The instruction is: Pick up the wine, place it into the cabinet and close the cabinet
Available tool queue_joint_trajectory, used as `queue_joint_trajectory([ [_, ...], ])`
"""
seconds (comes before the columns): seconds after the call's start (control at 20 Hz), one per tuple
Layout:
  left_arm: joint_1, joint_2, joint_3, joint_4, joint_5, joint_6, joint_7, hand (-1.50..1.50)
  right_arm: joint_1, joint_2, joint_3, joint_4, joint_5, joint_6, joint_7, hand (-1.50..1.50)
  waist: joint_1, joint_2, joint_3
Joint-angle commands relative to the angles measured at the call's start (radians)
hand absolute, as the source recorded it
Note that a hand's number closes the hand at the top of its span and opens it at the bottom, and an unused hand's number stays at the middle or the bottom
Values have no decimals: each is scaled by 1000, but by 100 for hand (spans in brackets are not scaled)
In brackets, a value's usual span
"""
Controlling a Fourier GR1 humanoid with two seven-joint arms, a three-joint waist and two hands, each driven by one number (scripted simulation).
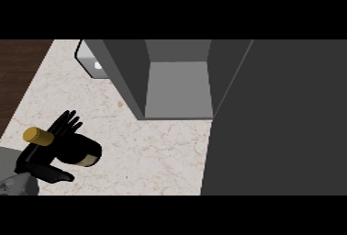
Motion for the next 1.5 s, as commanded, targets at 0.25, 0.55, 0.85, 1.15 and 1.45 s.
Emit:
queue_joint_trajectory([
  [0.25, -36, 3, -28, 107, -4, -78, -170, -150, 42, -1, 1, -110, -37, 3, 25, -150, -3, 0, 0],
  [0.55, -63, -28, -62, 122, 41, -132, -120, 150, 47, -11, 2, -99, -28, 8, 16, -150, -8, 0, 0],
  [0.85, -12, -2, -133, 80, -14, -163, -230, 150, 7, 7, 40, -77, 16, -18, 43, -150, -1, 0, -2],
  [1.15, -25, -68, -114, -30, -2, 129, -182, 150, 43, -16, -22, -145, -50, -3, 79, -150, 3, -4, 1],
  [1.45, 90, -167, -64, -133, 12, 400, -209, 150, 33, -17, -63, -128, -82, -3, 73, -150, 10, -5, 2],
])
